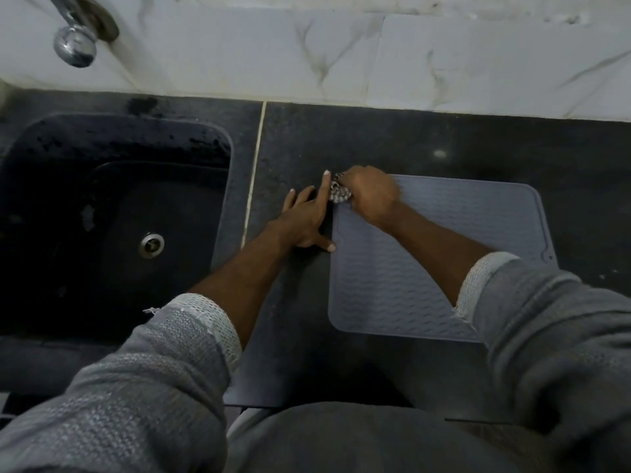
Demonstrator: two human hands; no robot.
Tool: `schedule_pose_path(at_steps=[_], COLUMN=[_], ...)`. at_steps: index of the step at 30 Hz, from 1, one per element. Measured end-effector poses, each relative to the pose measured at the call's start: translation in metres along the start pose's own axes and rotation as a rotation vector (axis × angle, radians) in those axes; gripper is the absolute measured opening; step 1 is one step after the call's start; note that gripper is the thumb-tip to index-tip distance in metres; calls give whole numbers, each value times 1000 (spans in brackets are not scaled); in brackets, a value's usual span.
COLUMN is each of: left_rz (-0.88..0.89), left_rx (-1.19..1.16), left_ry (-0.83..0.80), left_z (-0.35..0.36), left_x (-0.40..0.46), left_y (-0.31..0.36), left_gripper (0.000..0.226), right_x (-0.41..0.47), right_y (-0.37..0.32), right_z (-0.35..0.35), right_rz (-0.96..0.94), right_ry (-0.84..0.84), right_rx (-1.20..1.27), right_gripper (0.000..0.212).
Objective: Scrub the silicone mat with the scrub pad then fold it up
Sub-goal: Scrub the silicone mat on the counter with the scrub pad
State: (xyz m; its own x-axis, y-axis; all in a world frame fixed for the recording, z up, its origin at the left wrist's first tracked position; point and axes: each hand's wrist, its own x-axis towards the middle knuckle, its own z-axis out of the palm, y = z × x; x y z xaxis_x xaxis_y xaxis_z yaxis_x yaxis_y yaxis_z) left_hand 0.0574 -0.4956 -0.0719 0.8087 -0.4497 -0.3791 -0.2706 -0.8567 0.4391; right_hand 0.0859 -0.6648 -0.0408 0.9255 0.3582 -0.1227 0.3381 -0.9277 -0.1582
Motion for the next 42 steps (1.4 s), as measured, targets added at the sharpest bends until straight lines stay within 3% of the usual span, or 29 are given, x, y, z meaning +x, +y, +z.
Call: schedule_pose_path(at_steps=[6,11,16,20,24,27,32,34,42], left_rz=[24,21,-3,-10,0,8,5,1,-5], left_rx=[-19,2,9,4,-2,3,25,34,81], left_ry=[16,-7,3,-9,-4,-4,1,-4,-8], left_z=[-1,-5,-5,-4,-4,-5,-3,-3,1], left_x=[-2,-2,-4,-4,-3,-2,-1,-1,3], left_y=[-1,2,5,6,5,3,3,3,0], left_gripper=[150,149,147,147,147,145,146,146,134], right_x=[-22,-57,-14,4,-21,-41,-13,-14,-93], right_y=[-7,-9,6,6,0,2,-1,-8,-24], right_z=[16,17,-6,-5,7,12,7,10,30], right_rz=[-27,-184,-66,-31,-80,-175,-38,-34,-132], right_ry=[-10,-62,42,-31,-10,-85,-22,-18,-75], right_rx=[-89,-60,-34,-150,-158,-129,-79,-118,-44], right_gripper=[35,35,42,32,36,46,40,33,47])
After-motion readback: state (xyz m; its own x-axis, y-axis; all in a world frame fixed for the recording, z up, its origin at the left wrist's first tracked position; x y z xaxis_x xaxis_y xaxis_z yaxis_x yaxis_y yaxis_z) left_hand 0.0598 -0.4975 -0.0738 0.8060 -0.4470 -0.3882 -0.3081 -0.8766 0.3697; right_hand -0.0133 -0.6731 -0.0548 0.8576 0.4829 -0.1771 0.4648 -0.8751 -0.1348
